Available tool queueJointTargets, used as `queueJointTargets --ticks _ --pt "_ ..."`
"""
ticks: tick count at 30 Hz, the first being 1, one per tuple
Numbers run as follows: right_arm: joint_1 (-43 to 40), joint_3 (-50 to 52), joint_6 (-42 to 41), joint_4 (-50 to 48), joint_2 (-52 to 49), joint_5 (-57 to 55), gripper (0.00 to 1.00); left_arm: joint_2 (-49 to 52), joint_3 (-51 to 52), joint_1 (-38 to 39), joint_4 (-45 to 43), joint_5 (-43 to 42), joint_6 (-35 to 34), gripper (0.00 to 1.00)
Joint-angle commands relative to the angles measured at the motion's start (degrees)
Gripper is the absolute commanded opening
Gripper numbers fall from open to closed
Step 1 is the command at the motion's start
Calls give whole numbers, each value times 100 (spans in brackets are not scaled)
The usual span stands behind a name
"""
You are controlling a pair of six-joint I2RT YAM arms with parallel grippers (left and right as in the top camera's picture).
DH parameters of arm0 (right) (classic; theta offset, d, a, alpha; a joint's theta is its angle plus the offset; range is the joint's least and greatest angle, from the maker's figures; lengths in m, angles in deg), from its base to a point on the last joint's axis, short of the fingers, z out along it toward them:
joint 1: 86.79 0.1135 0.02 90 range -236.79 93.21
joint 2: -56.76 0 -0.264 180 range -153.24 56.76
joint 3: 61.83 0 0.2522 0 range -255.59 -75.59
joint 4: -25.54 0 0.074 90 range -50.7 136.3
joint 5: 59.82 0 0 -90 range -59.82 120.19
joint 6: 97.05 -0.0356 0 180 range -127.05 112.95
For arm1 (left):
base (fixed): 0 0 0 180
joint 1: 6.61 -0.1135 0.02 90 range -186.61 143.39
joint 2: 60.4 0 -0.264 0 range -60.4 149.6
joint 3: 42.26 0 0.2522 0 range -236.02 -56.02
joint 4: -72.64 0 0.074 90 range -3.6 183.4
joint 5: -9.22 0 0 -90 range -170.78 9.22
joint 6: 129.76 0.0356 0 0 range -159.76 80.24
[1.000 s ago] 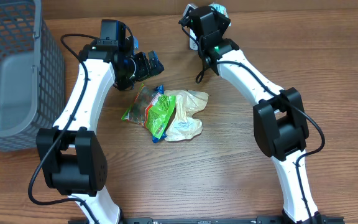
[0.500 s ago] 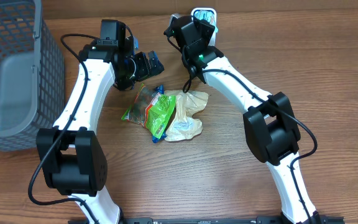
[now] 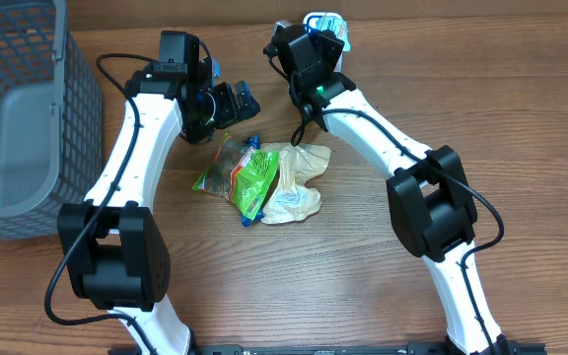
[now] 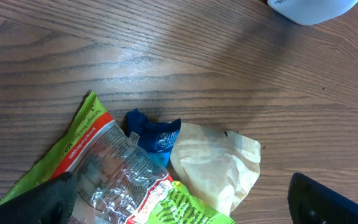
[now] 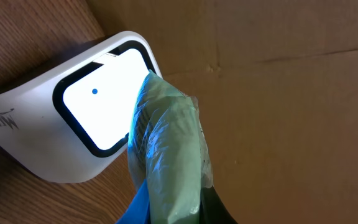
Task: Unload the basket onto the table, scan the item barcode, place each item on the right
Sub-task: 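Hold the wipes pack barcode against the scanner window, right gripper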
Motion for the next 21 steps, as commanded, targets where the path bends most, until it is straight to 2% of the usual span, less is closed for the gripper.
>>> queueJointTargets --ticks 1,21 --pt "-9 -9 0 -31 24 -142 4 -107 -76 -20 13 59 83 100" --pt "-9 -9 -33 149 37 -140 4 -107 -76 -20 13 59 83 100"
